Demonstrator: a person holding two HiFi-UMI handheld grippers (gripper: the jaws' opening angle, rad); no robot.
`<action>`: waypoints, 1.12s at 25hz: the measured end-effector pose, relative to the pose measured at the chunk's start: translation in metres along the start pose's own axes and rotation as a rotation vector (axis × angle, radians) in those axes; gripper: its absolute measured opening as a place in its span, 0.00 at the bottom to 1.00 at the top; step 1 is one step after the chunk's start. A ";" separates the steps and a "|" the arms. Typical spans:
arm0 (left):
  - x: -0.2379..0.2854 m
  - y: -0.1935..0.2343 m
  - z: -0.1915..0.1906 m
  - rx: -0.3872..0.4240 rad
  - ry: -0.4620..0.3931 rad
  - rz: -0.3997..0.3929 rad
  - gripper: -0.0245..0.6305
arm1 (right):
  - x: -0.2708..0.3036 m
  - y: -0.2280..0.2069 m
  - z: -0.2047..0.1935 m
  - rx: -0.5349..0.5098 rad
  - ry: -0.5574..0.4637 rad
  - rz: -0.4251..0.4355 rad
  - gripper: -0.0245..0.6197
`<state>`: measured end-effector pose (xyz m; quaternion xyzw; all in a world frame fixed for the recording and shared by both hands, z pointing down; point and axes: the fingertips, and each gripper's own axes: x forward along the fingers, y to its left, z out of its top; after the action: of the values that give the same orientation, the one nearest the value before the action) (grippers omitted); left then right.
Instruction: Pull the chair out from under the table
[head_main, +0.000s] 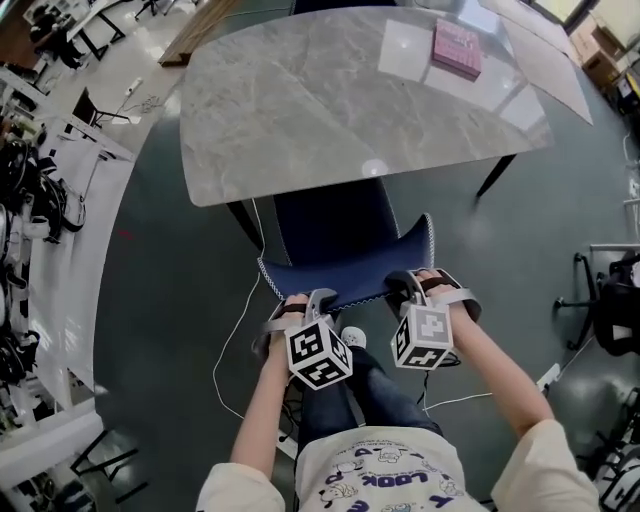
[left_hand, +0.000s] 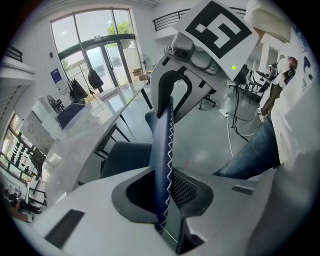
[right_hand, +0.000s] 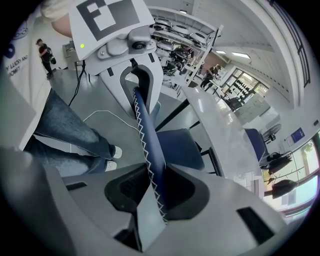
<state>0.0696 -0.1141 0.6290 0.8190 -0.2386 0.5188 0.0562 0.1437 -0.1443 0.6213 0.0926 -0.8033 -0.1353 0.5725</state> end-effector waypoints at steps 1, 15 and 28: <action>-0.001 -0.006 -0.003 -0.002 0.002 0.001 0.16 | -0.001 0.006 0.000 -0.002 0.001 0.002 0.20; -0.022 -0.061 -0.026 0.007 0.007 0.008 0.16 | -0.018 0.067 0.009 -0.003 0.014 0.030 0.20; -0.040 -0.112 -0.040 0.015 0.011 -0.022 0.16 | -0.038 0.121 0.010 0.019 0.044 0.060 0.19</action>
<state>0.0724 0.0113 0.6292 0.8191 -0.2256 0.5244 0.0570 0.1472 -0.0169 0.6234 0.0768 -0.7944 -0.1084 0.5927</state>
